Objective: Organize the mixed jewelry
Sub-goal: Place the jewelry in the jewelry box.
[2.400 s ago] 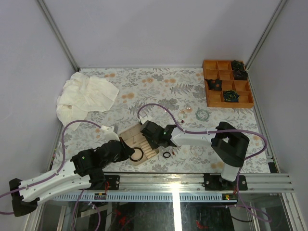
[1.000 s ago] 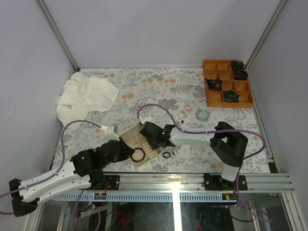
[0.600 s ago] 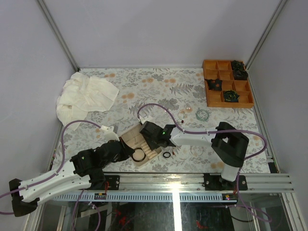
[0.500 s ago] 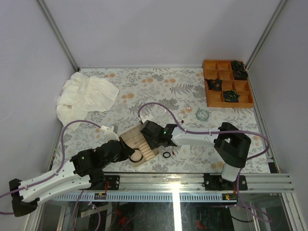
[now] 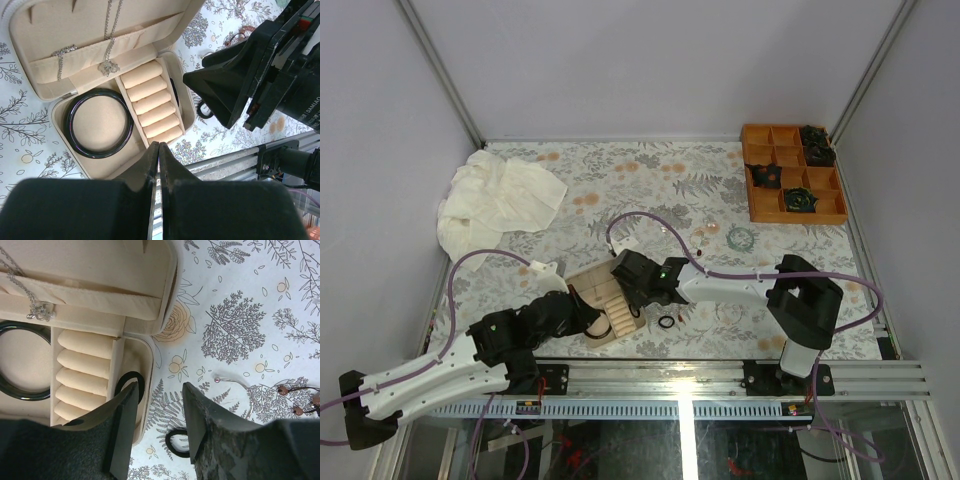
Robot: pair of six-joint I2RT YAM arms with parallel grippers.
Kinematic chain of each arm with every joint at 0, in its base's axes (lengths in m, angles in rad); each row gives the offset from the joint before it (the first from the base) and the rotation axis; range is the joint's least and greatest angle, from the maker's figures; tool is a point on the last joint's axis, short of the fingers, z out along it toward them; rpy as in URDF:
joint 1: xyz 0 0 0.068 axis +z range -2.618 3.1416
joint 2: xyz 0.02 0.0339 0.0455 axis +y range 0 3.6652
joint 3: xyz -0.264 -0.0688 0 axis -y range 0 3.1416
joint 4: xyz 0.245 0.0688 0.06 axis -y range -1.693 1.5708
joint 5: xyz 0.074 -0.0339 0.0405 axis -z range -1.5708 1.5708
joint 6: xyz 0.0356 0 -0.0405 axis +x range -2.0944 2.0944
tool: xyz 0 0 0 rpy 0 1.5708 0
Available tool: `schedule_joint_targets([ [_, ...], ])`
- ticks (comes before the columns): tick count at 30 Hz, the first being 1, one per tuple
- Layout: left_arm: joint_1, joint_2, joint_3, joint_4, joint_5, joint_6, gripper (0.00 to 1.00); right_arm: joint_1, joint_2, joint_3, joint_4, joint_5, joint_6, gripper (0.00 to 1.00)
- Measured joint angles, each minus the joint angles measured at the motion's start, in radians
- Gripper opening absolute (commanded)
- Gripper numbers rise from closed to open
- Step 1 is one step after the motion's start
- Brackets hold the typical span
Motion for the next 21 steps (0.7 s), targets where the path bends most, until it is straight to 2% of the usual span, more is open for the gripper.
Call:
schedule_joint_targets([
  [5, 0.0, 0.008, 0.0, 0.006, 0.0, 0.0, 0.0, 0.002, -0.02, -0.022, 0.029, -0.024, -0.003, 0.45],
  [9, 0.0, 0.024, 0.0, 0.015, 0.0, 0.001, 0.0, 0.007, -0.066, -0.046, 0.058, -0.075, -0.008, 0.27],
  [12, 0.0, 0.027, -0.004, 0.026, 0.0, 0.001, 0.0, 0.012, -0.071, -0.046, 0.083, -0.097, -0.01, 0.2],
  [21, 0.0, 0.036, -0.053, 0.06, 0.0, 0.0, 0.0, 0.043, -0.046, -0.046, 0.102, -0.122, -0.01, 0.19],
])
